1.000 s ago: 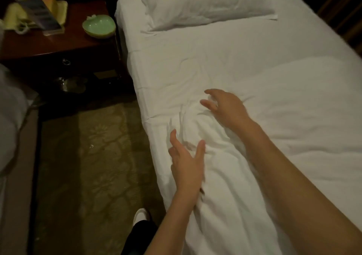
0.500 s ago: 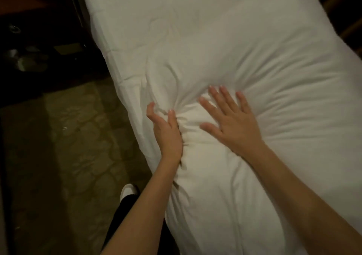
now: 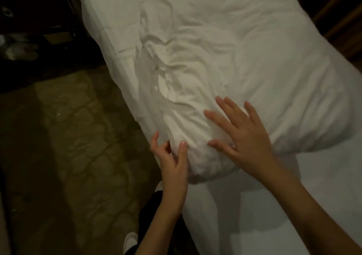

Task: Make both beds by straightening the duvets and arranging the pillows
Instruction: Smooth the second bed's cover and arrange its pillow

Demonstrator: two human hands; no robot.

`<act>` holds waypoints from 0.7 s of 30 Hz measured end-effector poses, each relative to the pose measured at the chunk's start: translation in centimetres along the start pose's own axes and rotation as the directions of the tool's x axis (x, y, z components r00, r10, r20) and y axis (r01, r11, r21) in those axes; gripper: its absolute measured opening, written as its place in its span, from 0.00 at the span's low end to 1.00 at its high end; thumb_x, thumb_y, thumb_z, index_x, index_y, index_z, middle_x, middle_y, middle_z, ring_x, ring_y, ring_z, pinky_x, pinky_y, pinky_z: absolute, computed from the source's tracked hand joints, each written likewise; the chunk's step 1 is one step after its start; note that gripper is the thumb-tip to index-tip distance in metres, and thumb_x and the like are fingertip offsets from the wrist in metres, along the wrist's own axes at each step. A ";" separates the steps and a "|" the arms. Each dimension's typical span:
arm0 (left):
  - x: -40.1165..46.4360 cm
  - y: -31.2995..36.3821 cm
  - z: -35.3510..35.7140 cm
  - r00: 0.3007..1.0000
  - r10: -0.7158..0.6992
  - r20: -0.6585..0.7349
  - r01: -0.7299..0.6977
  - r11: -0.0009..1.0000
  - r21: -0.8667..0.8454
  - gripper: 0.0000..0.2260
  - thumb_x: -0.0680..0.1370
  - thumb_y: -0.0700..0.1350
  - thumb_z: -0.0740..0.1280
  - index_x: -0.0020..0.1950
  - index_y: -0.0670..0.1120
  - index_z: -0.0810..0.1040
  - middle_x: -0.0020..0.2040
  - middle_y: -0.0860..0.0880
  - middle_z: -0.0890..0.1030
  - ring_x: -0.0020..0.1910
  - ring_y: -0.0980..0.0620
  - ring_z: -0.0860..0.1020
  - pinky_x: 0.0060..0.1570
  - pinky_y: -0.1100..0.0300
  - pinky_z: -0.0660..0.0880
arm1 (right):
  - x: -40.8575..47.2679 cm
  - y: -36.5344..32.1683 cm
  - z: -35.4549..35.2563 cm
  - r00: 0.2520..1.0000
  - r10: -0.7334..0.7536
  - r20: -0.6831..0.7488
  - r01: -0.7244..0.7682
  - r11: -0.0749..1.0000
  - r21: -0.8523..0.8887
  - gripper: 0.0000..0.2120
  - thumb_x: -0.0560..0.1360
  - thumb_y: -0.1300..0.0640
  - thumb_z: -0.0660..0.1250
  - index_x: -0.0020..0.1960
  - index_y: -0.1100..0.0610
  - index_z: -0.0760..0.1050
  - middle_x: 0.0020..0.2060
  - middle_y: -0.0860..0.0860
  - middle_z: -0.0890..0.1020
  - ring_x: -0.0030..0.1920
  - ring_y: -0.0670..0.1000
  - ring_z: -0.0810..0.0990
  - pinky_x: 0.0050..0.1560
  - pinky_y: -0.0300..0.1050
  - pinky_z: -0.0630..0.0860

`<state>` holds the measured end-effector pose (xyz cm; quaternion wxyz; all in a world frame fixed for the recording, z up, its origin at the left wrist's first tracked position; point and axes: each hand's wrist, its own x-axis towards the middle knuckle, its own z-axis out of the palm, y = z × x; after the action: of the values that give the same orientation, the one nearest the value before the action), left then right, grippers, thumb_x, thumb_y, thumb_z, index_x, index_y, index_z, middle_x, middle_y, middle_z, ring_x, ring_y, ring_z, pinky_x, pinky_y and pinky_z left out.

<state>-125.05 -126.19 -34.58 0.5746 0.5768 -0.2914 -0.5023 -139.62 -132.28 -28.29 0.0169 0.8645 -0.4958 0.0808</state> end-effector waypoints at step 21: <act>-4.3 -1.1 4.4 0.976 0.176 -0.130 -0.166 0.983 0.083 0.21 0.82 0.38 0.59 0.71 0.44 0.53 0.50 0.62 0.65 0.41 0.79 0.73 0.41 0.77 0.71 | -5.2 3.7 3.8 0.857 -0.077 -0.509 0.129 0.989 0.066 0.07 0.67 0.56 0.67 0.42 0.53 0.83 0.41 0.53 0.81 0.49 0.50 0.72 0.54 0.47 0.61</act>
<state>-130.79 -123.70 -33.81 0.6134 0.6029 -0.3175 -0.3994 -144.87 -130.11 -33.07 0.1080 0.8383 -0.4225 0.3273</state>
